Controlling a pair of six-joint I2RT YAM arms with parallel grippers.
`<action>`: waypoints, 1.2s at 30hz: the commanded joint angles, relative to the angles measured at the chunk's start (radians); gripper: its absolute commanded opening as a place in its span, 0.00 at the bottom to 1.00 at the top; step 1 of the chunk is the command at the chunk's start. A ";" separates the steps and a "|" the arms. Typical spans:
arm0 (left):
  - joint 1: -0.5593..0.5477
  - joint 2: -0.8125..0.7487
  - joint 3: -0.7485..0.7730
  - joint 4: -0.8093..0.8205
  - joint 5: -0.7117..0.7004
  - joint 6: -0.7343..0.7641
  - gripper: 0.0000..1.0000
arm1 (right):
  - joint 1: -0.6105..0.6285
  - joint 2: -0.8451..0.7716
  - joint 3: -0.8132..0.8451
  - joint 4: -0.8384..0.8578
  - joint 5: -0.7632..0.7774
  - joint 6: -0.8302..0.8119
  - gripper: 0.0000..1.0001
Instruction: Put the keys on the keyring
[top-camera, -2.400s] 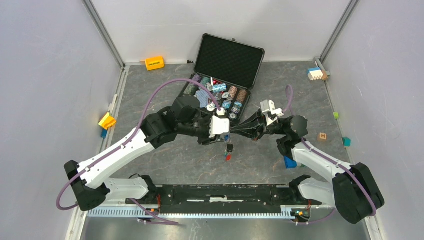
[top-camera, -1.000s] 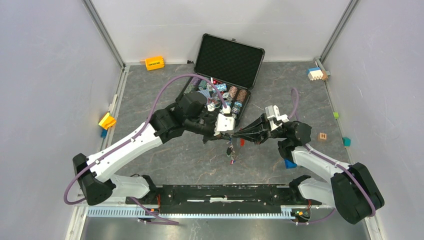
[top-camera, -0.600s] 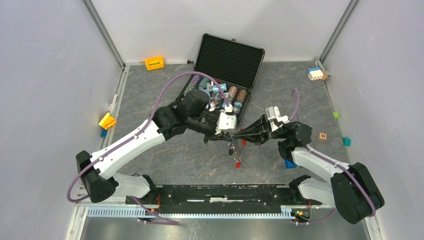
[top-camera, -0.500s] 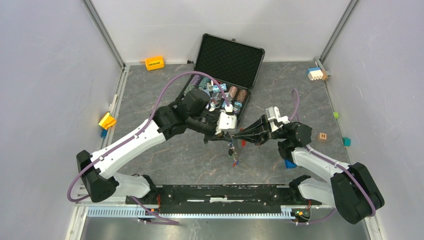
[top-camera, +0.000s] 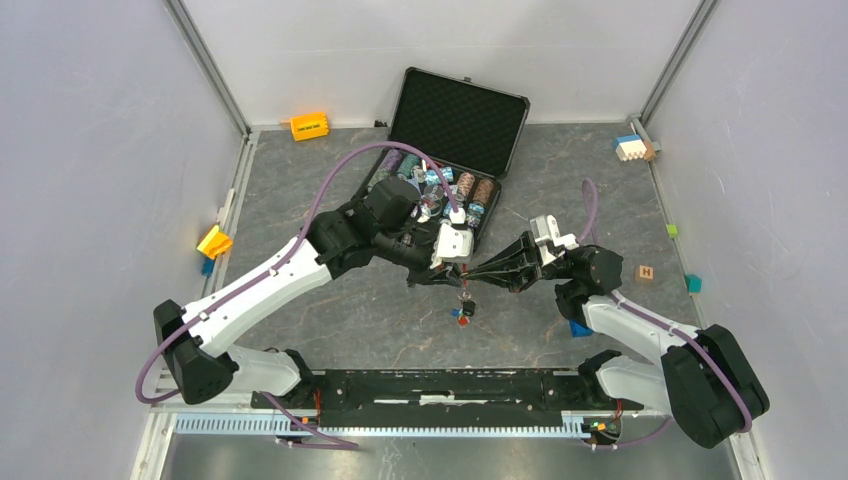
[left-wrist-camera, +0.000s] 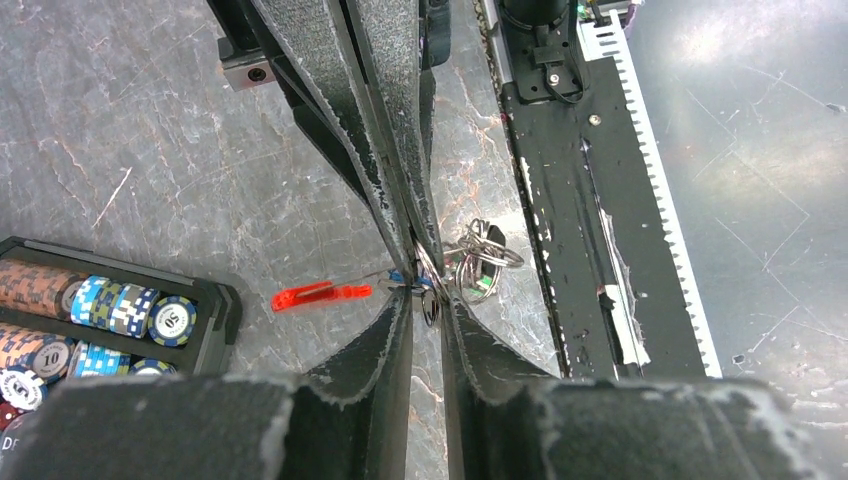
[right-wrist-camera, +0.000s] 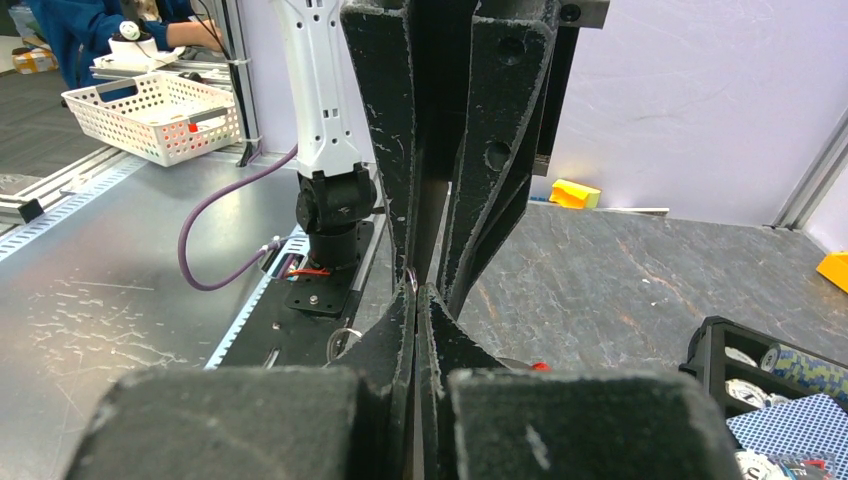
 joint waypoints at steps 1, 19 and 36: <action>0.003 0.008 0.046 0.051 0.056 0.021 0.24 | 0.008 -0.009 0.001 0.069 0.022 -0.007 0.00; 0.039 0.033 0.085 -0.143 0.136 0.286 0.19 | 0.016 -0.011 0.000 0.112 0.014 0.022 0.00; 0.055 0.144 0.225 -0.280 0.156 0.407 0.17 | 0.025 -0.009 -0.006 0.148 -0.002 0.048 0.00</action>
